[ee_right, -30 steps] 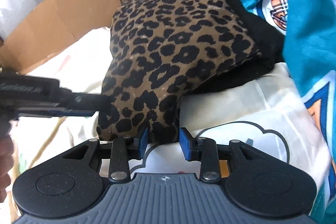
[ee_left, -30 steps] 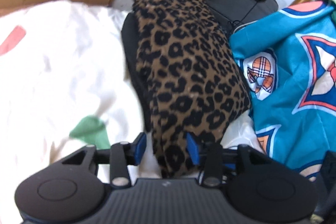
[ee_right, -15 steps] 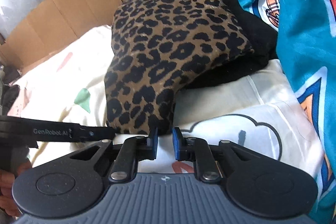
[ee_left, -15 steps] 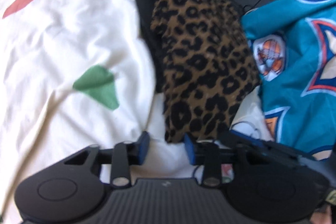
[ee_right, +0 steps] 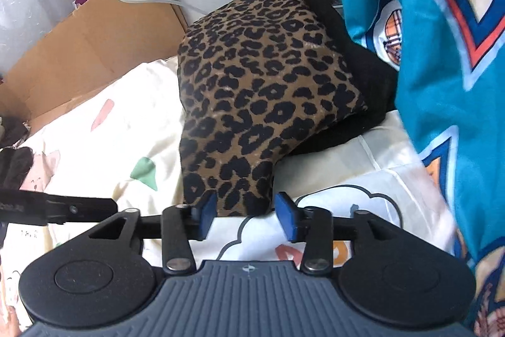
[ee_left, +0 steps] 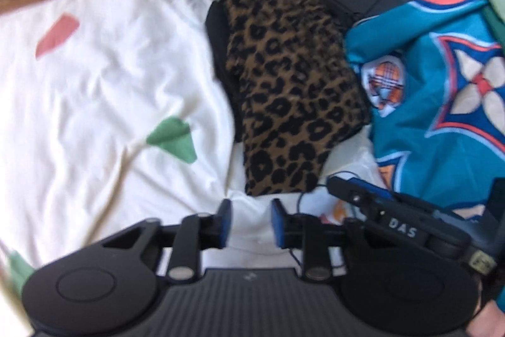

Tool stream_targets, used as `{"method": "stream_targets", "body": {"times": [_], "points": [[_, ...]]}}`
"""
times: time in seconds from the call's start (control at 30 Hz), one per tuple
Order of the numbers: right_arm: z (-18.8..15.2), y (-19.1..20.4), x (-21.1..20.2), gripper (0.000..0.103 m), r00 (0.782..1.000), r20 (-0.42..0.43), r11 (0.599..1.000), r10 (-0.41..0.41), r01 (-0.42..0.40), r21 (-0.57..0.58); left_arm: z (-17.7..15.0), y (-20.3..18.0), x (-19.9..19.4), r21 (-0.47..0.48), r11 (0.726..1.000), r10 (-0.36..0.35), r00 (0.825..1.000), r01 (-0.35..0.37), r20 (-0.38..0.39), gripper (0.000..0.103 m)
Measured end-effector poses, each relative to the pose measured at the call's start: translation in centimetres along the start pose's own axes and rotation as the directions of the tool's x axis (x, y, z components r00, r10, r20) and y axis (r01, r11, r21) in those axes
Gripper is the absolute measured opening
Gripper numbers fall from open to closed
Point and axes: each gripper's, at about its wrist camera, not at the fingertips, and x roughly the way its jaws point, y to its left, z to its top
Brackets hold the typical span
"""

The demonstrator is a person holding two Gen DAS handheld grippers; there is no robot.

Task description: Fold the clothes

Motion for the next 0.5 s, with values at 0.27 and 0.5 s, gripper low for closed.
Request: {"method": "stream_targets", "body": {"times": [0.27,0.5], "points": [[3.2,2.0,-5.5,0.092,0.997,-0.065,0.997,-0.047,0.051,0.055,2.2,-1.8,-5.1,0.021,0.993,0.117,0.993,-0.118,0.024,0.099],[5.3,4.2,-10.4,0.103,0.996,-0.069,0.997,-0.061,0.064,0.043,3.1,-2.0,-9.8,0.018,0.991,0.13,0.991,-0.131,0.014,0.103]]}}
